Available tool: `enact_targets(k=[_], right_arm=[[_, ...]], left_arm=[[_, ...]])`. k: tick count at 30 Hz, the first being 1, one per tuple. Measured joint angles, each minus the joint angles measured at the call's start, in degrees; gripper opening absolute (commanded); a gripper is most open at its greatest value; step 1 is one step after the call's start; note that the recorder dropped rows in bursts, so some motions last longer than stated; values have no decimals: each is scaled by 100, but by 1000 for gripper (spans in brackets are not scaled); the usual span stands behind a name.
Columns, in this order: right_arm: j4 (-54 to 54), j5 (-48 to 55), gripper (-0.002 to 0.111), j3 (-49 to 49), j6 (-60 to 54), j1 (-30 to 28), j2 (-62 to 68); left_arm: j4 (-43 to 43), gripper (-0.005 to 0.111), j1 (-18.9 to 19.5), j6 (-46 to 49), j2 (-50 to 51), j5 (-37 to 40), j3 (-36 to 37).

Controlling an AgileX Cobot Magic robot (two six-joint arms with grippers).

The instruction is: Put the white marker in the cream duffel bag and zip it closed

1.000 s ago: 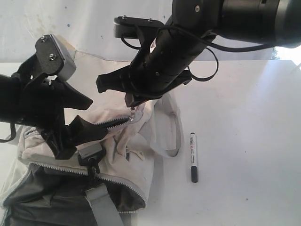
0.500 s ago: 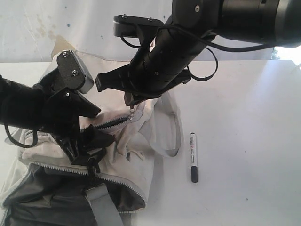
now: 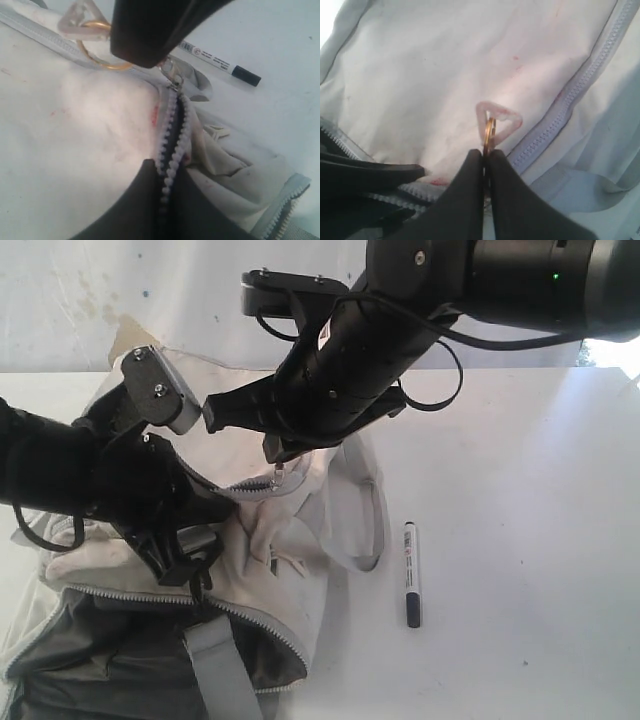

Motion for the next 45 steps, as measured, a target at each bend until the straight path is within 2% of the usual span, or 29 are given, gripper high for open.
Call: enact_targets(k=[10, 17, 26, 29, 35, 45], right_arm=[[-142, -102, 0, 0, 0, 0, 154], [-269, -426, 0, 0, 0, -214, 221], [-536, -1979, 0, 0, 0, -737, 814], [-609, -2559, 0, 0, 0, -958, 1122], [-582, -3057, 0, 0, 0, -1260, 1364], [-557, -3579, 0, -562, 0, -1523, 1927]], left_arm=[[256, 0, 0, -250, -494, -33, 31], [967, 0, 0, -1192, -621, 106, 31], [1157, 0, 0, -1402, -828, 339, 31], [1523, 0, 0, -1573, -831, 583, 31], [2256, 0, 0, -2241, -840, 651, 31], [2362, 0, 0, -2433, -830, 355, 31]])
